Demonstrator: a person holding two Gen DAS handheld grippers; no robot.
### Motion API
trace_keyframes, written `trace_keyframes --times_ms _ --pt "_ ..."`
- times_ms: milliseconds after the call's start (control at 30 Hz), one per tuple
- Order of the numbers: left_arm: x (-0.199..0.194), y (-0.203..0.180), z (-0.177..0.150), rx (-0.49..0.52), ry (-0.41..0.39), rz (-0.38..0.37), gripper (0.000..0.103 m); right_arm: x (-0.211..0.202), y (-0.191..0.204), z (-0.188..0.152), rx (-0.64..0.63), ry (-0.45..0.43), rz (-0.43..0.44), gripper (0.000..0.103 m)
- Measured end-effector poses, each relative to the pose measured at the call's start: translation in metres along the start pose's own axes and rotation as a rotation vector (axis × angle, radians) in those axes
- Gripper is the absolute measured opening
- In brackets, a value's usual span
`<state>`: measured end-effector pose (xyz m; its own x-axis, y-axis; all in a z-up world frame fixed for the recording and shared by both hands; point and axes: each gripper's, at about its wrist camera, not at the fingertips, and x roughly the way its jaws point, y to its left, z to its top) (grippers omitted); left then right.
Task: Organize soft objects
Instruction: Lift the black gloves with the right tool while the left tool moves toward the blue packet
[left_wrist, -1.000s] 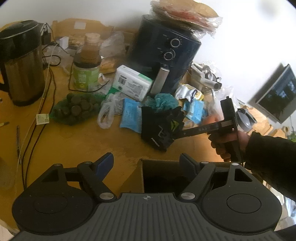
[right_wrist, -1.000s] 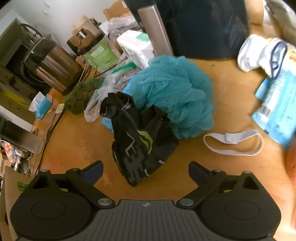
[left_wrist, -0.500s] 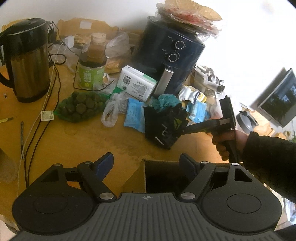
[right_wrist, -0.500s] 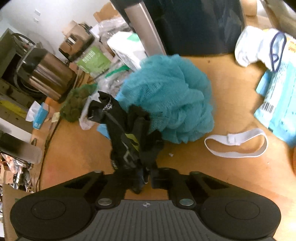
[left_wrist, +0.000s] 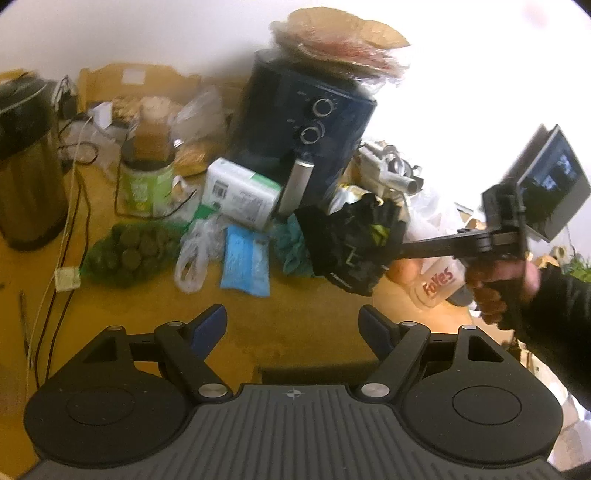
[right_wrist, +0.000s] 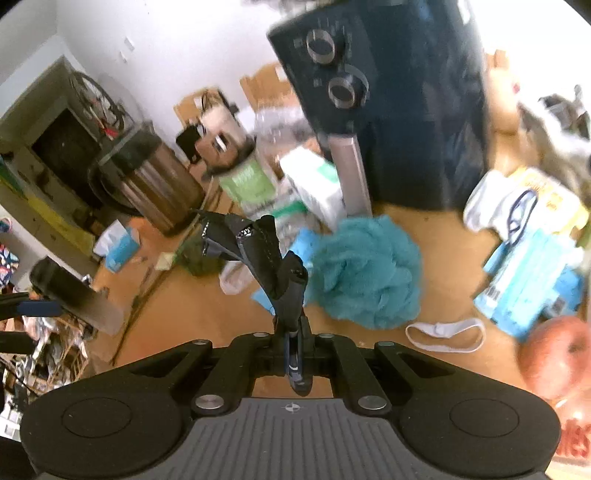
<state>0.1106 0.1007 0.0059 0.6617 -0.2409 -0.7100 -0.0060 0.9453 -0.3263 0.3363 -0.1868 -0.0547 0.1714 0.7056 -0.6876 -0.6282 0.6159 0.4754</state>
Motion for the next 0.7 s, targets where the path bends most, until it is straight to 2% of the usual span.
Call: trace_keyframes --times_ms 200,500,700 --pt "0.013 -0.007 0.017 0.054 -0.017 -0.015 0.078 -0.041 0.005 -0.009 0.039 -0.080 -0.023 0.006" --pt "0.028 -0.015 0.046 0.128 -0.057 -0.013 0.078 -0.074 0.003 -0.029 0.135 -0.173 -0.073 0.006" --pt "0.038 -0.011 0.064 0.130 -0.078 -0.007 0.078 -0.096 0.008 -0.035 0.172 -0.247 -0.098 0.006"
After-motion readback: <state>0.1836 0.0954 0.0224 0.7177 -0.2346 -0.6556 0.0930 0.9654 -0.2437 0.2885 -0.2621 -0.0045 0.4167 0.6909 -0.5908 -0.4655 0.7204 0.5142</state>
